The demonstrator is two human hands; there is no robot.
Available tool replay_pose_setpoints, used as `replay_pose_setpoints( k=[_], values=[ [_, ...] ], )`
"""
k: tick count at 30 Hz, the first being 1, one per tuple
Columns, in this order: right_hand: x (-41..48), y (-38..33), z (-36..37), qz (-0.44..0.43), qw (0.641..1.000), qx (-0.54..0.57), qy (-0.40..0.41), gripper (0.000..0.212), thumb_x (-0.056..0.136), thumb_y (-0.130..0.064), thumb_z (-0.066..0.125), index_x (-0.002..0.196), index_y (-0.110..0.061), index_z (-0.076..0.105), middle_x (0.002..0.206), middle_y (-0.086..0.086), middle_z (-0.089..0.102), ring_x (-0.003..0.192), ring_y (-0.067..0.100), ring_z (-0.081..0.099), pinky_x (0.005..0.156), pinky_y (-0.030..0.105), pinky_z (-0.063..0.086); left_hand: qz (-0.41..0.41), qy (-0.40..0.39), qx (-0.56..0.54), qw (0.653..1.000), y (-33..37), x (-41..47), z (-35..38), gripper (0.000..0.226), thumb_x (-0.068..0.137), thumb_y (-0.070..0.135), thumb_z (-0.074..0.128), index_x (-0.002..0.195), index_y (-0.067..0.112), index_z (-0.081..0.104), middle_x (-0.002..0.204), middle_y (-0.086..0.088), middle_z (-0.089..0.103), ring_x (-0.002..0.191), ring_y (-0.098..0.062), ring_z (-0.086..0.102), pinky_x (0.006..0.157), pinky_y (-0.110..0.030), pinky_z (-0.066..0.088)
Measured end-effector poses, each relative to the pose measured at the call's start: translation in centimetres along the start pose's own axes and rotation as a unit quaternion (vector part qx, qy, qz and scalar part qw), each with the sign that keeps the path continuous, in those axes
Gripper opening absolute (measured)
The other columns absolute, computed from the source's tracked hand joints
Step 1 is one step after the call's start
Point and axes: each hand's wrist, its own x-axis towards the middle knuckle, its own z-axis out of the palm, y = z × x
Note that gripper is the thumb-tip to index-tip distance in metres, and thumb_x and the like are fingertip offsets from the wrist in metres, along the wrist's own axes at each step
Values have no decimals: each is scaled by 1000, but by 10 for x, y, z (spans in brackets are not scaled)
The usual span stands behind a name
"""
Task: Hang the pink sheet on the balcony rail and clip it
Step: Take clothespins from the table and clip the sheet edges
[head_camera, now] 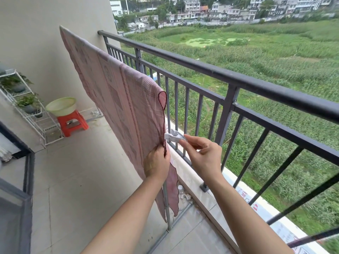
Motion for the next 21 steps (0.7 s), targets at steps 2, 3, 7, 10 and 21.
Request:
replay_pose_setpoints(
  k=[2,3,7,10,21],
  values=[
    [3,-2,7,-17,1000,-17,5,23,77,-20,84,98,-11,79,82,-9,74,71,-1,69,69,13,53,8,-13,11,1000,-1,1,0,22,95,24,54,84,8,64,87,-12,69,80,-34,63,61,-30,32],
    [5,-3,12,-26,999,-30,7,22,77,-22,84,97,-12,79,81,-8,74,69,1,69,68,16,54,12,-25,22,999,-2,2,1,21,95,24,53,86,8,64,90,-11,69,82,-34,62,62,-31,32],
    [9,3,26,-62,993,-102,-4,22,79,-30,83,96,-17,80,79,-4,75,68,7,69,69,32,59,44,-40,43,997,-3,2,2,10,89,17,60,86,8,64,84,-11,69,76,-34,65,57,-34,41],
    [7,10,31,-64,990,-122,-10,23,79,-33,82,96,-18,80,81,-4,75,69,7,68,71,35,58,57,-24,30,998,-9,-3,8,5,83,14,68,84,10,64,77,-8,68,68,-30,64,53,-31,42],
    [8,8,30,-106,991,-85,20,34,77,-35,84,106,-19,76,85,-6,71,78,4,65,73,32,56,6,-52,-38,998,-11,-1,6,6,88,19,58,85,13,59,84,-5,64,77,-29,60,62,-28,33]
  ],
)
